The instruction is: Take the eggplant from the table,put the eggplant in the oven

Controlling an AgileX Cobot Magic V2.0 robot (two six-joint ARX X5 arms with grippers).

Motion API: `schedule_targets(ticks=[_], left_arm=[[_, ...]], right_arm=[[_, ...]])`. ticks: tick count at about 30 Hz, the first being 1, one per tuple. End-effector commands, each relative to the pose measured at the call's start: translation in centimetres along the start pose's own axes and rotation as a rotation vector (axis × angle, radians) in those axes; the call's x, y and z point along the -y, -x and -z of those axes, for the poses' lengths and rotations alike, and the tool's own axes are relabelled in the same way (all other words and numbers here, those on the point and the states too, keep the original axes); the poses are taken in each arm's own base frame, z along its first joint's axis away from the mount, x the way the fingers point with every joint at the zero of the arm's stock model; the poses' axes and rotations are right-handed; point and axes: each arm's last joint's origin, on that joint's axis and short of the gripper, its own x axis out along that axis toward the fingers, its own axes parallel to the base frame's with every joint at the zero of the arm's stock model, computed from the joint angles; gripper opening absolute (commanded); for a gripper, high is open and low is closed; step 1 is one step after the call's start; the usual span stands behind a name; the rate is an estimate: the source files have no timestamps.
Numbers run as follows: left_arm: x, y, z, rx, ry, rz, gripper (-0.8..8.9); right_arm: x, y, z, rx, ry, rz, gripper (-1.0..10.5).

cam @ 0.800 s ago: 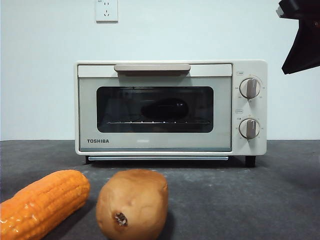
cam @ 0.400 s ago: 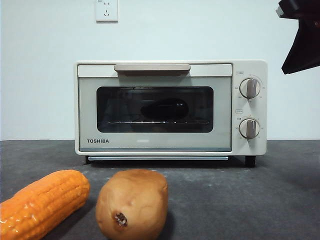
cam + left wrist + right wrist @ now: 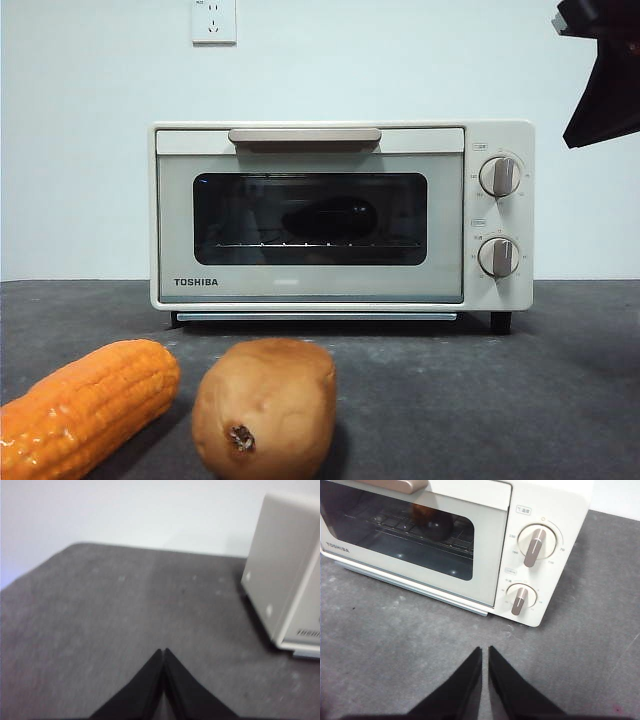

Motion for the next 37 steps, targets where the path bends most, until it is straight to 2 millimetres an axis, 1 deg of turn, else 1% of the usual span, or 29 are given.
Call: schedule_targets(ticks=[1, 5, 19, 22, 25, 28, 33, 36, 37], left_arm=[[-0.1, -0.2, 0.5, -0.009, -0.016, -0.008, 0.04], [-0.1, -0.2, 0.8, -0.016, -0.017, -0.008, 0.04], [-0.1, -0.2, 0.7, -0.012, -0.017, -0.007, 0.04], [-0.1, -0.2, 0.7, -0.012, -0.017, -0.007, 0.04], [-0.1, -0.2, 0.7, -0.012, -0.017, -0.007, 0.04], [-0.1, -0.2, 0.7, -0.012, -0.017, -0.007, 0.04], [-0.1, -0.2, 0.7, -0.012, -0.017, -0.007, 0.04], [-0.1, -0.2, 0.7, -0.012, -0.017, -0.007, 0.04], [-0.1, -0.2, 0.7, -0.012, -0.017, -0.007, 0.04]], right_arm=[[-0.1, 0.1, -0.3, 0.014, -0.017, -0.005, 0.1], [-0.1, 0.1, -0.3, 0.014, -0.017, -0.005, 0.1], [-0.1, 0.1, -0.3, 0.015, -0.017, -0.005, 0.1], [0.3, 0.8, -0.5, 0.046, -0.002, -0.002, 0.1], [1.3, 2.2, -0.9, 0.112, 0.048, 0.025, 0.1], [2.8, 3.6, -1.4, 0.197, 0.062, 0.11, 0.1], [6.0, 5.7, -1.8, 0.323, -0.04, 0.354, 0.1], [7.4, 6.6, -1.4, 0.362, -0.092, 0.485, 0.1], [7.7, 6.8, -1.3, 0.369, -0.097, 0.504, 0.1]])
